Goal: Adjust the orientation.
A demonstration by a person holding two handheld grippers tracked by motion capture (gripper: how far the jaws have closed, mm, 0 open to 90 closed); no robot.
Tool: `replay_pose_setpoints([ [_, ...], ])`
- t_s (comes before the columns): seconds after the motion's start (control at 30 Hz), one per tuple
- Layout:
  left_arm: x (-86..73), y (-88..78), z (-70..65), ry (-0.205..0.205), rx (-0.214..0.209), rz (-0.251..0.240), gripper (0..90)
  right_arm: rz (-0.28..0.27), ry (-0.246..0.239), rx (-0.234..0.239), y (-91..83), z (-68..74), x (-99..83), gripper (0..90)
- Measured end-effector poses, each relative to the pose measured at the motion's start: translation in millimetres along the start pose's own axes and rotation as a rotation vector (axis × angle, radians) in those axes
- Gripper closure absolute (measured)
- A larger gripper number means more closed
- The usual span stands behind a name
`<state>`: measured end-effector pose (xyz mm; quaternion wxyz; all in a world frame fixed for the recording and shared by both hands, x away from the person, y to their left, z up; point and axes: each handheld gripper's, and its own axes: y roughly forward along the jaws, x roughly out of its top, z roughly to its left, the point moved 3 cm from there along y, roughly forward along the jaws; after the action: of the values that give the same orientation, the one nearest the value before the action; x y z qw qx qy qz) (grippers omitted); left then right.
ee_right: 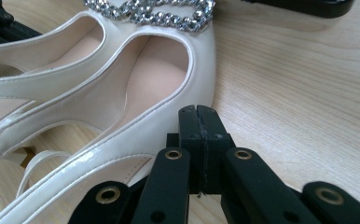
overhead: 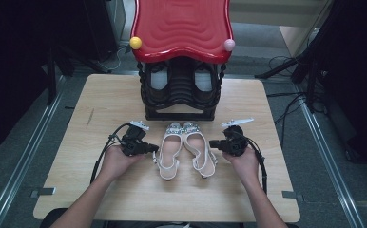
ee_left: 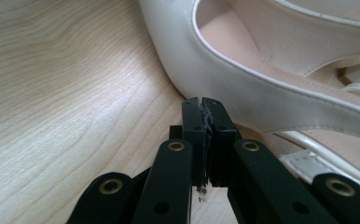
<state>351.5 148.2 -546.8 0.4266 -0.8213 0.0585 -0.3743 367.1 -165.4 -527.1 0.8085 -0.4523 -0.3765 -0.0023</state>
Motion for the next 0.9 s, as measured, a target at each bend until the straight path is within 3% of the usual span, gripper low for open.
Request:
replay_pose_setpoints([
  [0.1,0.0,1.5,-2.2,0.002,-0.017,0.0,88.7,0.01,-0.007,0.006,3.1,2.9,-0.4,90.0],
  [0.23,0.3,1.7,-5.0,0.004,-0.004,0.0,88.7,0.01,-0.014,0.001,3.9,3.7,-0.6,90.0],
  [0.4,0.2,2.7,-7.3,-0.002,-0.017,0.007,89.5,0.01,-0.004,0.007,4.2,3.7,-0.5,90.0],
  [0.9,0.3,12.6,-27.6,0.042,-0.076,0.04,89.3,0.001,0.015,0.026,6.0,4.5,-1.2,90.0],
])
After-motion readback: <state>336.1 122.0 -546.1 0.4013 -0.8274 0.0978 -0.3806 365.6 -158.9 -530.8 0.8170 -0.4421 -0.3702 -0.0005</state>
